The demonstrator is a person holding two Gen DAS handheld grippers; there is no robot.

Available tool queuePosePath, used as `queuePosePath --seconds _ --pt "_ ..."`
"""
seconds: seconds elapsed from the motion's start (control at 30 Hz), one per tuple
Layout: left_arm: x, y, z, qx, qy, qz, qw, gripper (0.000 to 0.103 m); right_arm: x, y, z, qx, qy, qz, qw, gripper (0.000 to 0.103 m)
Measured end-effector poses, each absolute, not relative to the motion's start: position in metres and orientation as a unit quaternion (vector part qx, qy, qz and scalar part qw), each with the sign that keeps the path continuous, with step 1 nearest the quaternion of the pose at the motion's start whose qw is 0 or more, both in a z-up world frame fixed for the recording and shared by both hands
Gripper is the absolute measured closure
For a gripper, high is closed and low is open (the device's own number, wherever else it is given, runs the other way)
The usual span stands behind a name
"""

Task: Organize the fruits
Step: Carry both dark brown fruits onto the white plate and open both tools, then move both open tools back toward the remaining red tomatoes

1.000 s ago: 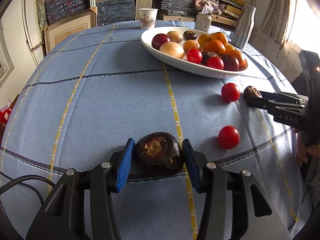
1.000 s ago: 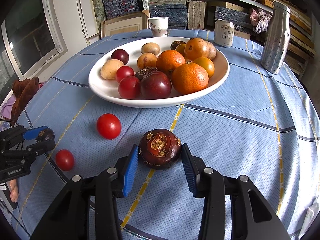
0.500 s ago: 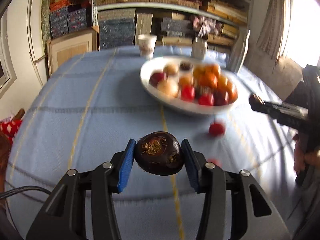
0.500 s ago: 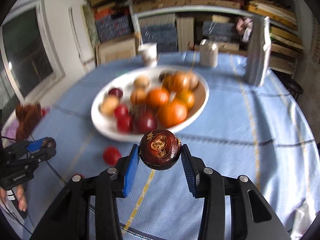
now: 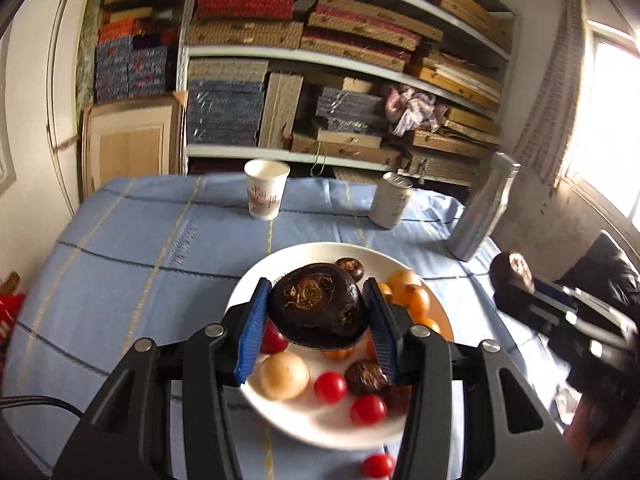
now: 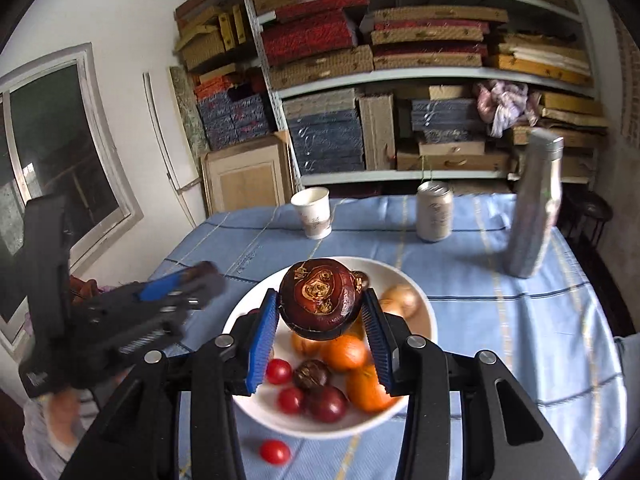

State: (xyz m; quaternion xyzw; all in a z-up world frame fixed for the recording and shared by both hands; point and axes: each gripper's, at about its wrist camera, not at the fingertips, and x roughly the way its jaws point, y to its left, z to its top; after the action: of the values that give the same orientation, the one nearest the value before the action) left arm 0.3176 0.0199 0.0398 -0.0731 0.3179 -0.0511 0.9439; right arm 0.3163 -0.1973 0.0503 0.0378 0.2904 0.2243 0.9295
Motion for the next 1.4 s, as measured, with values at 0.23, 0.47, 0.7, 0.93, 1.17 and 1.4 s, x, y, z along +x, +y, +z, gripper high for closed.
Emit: queuePosePath --seconds 0.23,0.47,0.7,0.93,1.17,1.4 --pt "0.368 0.028 -0.008 -0.077 0.358 -0.045 0.93 0.057 0.357 -0.165 -0.005 0.016 0.335 0.224 0.915 0.06" --pt "0.392 0.029 -0.031 -0.065 0.377 -0.037 0.923 0.057 0.376 -0.154 -0.027 -0.006 0.353 0.216 0.91 0.06" --pt "0.392 0.021 -0.035 -0.053 0.382 -0.033 0.922 0.057 0.378 -0.149 -0.039 -0.018 0.361 0.211 0.908 0.059" --pt "0.39 0.023 -0.036 -0.055 0.379 -0.028 0.924 0.043 0.376 -0.151 -0.036 -0.017 0.356 0.215 0.909 0.057" --pt "0.384 0.034 -0.028 -0.071 0.366 -0.015 0.928 0.021 0.372 -0.167 -0.019 0.009 0.336 0.213 0.917 0.046" --pt "0.375 0.044 -0.017 -0.09 0.356 -0.008 0.93 0.009 0.364 -0.181 -0.002 0.031 0.317 0.209 0.924 0.027"
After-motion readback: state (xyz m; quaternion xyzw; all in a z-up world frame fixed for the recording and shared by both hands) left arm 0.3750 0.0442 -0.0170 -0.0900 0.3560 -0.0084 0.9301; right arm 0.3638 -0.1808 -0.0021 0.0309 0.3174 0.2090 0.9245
